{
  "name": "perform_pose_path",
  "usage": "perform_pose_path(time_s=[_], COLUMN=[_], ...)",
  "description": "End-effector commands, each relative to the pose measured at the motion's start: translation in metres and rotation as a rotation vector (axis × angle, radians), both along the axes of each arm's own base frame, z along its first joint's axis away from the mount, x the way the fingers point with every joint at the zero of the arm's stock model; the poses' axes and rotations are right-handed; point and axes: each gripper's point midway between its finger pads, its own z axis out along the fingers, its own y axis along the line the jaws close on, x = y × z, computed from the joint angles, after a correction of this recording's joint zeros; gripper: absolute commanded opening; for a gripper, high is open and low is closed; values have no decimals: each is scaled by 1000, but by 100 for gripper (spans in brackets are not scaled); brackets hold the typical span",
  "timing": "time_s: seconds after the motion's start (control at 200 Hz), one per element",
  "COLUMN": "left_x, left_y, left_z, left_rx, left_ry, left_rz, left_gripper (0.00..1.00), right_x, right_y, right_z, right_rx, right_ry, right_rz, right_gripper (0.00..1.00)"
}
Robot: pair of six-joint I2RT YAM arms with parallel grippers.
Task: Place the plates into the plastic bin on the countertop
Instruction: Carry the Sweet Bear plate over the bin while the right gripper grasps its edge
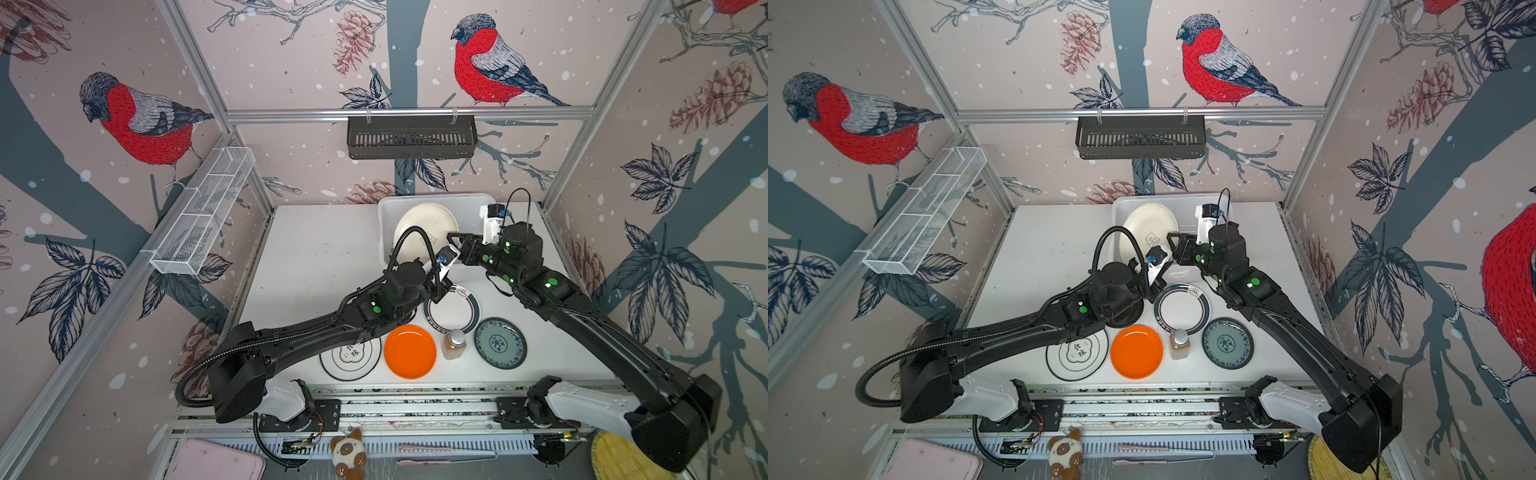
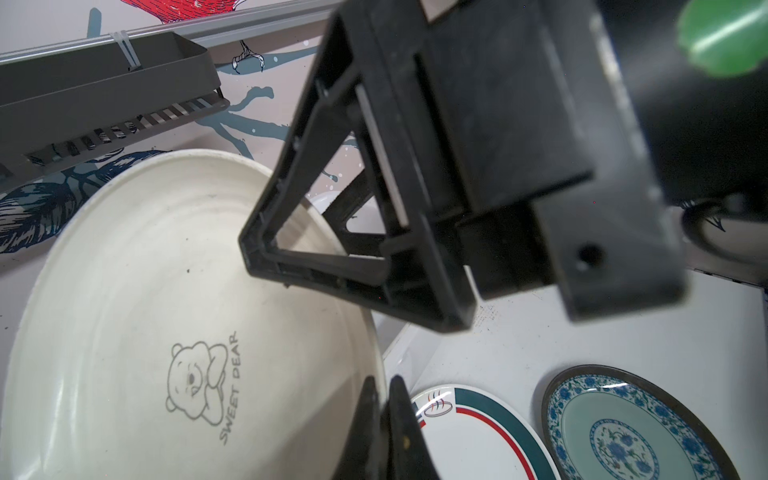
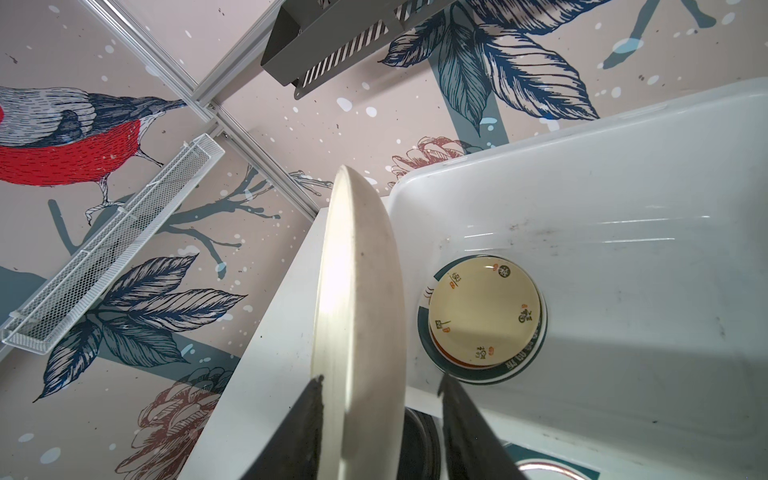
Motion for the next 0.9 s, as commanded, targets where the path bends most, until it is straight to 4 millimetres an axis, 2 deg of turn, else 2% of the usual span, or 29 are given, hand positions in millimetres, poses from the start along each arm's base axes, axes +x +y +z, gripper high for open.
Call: perform_pose_path(time_s=[0.0, 0.15, 0.235, 0.32, 0.38, 0.48, 0.545, 0.565, 0.706, 0.896], left_x=[4, 3, 3, 4, 6, 6, 7, 6, 4, 3], left_y=[0, 1, 2, 3, 5, 10, 16, 19, 36, 47], left_z=[19, 20, 22, 23, 23, 25, 34, 26, 34, 37], left_rx=[-34, -36, -42, -50, -55, -67, -96, -87, -139, -150], left_ry=[-66, -72, -76, -76, -73, -74, -85, -79, -117, -105], left_rz=[29, 38, 43, 53, 69, 87, 111, 120, 163, 194], left_gripper=[0, 0, 0, 1, 18, 71, 92, 98, 99, 99], right_x=[3, 4, 5, 6, 7, 10, 12, 13, 17, 26], right_y=[-1, -3, -4, -5, -6, -10, -13, -14, -23, -35], right_z=[4, 3, 3, 3, 1, 1, 0, 0, 3, 5], right_rx=[8, 8, 10, 14, 14, 12, 10, 8, 6, -28], right_ry=[-6, 0, 4, 7, 13, 22, 26, 25, 19, 0], right_rz=[-22, -33, -43, -49, -54, -76, -85, -88, -116, -167], right_gripper=[33, 17, 4, 2, 1, 0, 0, 0, 0, 0])
